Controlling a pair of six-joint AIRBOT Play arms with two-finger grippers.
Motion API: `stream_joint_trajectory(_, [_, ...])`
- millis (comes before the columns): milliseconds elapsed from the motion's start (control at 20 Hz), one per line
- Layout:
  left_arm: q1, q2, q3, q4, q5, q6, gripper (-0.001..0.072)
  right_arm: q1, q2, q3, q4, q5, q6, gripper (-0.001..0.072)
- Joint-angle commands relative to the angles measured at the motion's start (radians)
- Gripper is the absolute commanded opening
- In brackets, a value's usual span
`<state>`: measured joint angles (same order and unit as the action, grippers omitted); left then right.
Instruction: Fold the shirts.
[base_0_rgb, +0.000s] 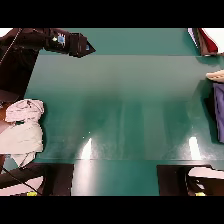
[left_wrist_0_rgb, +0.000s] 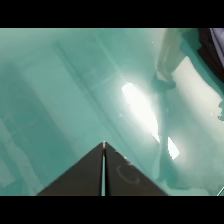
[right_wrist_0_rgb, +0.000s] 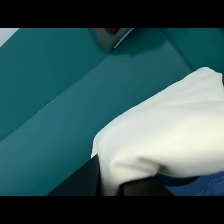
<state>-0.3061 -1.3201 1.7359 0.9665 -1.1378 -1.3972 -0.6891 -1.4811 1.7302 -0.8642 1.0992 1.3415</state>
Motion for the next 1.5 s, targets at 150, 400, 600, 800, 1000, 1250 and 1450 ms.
stream_joint_trajectory(150, [-0.001,0.001,0.0,0.008,-0.001,0.018,0.0024,-0.074,0.099,0.092,-0.144,0.213,0.07,0.0019])
stream_joint_trajectory(400, [-0.001,0.001,0.0,0.011,-0.016,0.019,0.0023,-0.137,0.13,0.006,-0.321,0.41,0.129,0.002])
stream_joint_trajectory(600, [-0.001,0.001,0.0,0.012,-0.031,0.019,0.0024,-0.177,0.213,-0.229,-0.503,0.421,0.135,0.0021])
stream_joint_trajectory(800, [-0.001,0.001,0.0,0.012,-0.033,0.019,0.0023,-0.246,0.27,-0.355,-0.554,0.418,0.134,0.0368])
stream_joint_trajectory(1000, [-0.001,0.001,0.0,0.012,-0.032,0.018,0.0024,-0.31,0.313,-0.395,-0.532,0.41,0.136,0.0551])
stream_joint_trajectory(1250, [-0.001,0.001,0.0,0.01,-0.021,0.017,0.0024,-0.209,0.394,-0.395,-0.198,0.327,0.135,0.0548])
stream_joint_trajectory(1450, [-0.001,0.001,0.0,0.01,-0.021,0.017,0.0024,0.021,0.47,-0.395,-0.125,0.245,0.135,0.0414])
